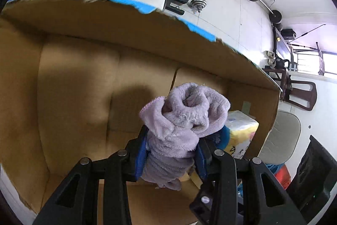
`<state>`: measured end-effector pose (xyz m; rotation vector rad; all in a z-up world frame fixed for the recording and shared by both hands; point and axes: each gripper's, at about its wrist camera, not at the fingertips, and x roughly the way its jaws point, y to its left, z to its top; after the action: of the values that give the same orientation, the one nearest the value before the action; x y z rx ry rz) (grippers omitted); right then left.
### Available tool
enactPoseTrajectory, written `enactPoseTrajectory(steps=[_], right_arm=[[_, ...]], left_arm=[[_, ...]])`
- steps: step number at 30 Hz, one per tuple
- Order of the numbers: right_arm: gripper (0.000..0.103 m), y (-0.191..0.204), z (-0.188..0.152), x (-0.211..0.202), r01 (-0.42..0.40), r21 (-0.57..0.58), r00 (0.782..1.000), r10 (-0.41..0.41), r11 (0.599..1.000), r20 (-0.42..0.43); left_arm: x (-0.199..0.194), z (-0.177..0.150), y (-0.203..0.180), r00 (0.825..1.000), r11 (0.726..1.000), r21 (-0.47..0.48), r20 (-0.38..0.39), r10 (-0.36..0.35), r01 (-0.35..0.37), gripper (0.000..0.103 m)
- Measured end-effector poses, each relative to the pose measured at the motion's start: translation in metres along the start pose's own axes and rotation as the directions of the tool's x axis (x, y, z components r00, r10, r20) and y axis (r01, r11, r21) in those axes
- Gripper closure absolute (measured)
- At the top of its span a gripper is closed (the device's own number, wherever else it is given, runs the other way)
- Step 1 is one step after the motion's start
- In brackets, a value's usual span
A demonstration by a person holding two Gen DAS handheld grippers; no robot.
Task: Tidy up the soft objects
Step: 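Carry the tissue pack and cloth into the box while both tools open to release, then lift both open tools out of the box toward the snack bags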
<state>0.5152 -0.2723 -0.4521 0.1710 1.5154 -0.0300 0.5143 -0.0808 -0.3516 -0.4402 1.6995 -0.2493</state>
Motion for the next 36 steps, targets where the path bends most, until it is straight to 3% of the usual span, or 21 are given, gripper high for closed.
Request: enactPoseTrajectory(steps=[4,9,10,14,21,23,25,31,36], right_arm=[[0.035,-0.001,0.010,0.009,0.011,0.003,1.000,-0.011,1.000,-0.004],[0.034,0.005,0.015,0.017,0.005,-0.016,0.999,-0.006,1.000,-0.038],[0.031,0.005,0.016,0.018,0.007,-0.021,0.999,-0.008,1.000,-0.039],[0.022,0.009,0.015,0.016,0.002,-0.029,0.999,-0.003,1.000,-0.034],[0.022,0.012,0.007,0.007,0.039,-0.032,0.999,-0.040,0.999,-0.031],[0.007,0.010,0.001,0.003,0.043,-0.035,0.999,-0.044,0.998,-0.031],[0.000,0.010,-0.004,-0.002,0.024,-0.035,0.999,-0.025,0.999,-0.032],[0.000,0.012,-0.030,-0.020,0.004,-0.039,1.000,-0.005,0.999,-0.025],[0.000,0.021,-0.066,-0.043,-0.032,-0.050,0.999,0.031,0.998,-0.010]], left_arm=[[0.004,0.009,-0.001,1.000,1.000,-0.007,-0.012,0.000,0.000,0.064],[0.004,0.011,0.000,0.998,0.998,-0.018,-0.001,0.057,-0.057,0.061],[0.003,0.011,0.001,0.998,0.998,-0.015,0.011,0.066,-0.066,0.057],[-0.004,0.007,0.000,0.991,0.994,0.004,0.068,0.111,-0.112,0.026],[-0.015,-0.003,0.007,0.985,0.989,0.029,0.104,0.141,-0.145,0.010],[-0.019,-0.007,0.008,0.982,0.987,0.039,0.117,0.151,-0.156,0.004],[-0.027,-0.013,0.009,0.974,0.982,0.053,0.146,0.174,-0.184,0.001],[-0.046,-0.035,0.007,0.938,0.950,0.116,0.235,0.257,-0.289,0.000],[-0.065,-0.071,0.020,0.929,0.936,0.162,0.260,0.263,-0.311,0.000]])
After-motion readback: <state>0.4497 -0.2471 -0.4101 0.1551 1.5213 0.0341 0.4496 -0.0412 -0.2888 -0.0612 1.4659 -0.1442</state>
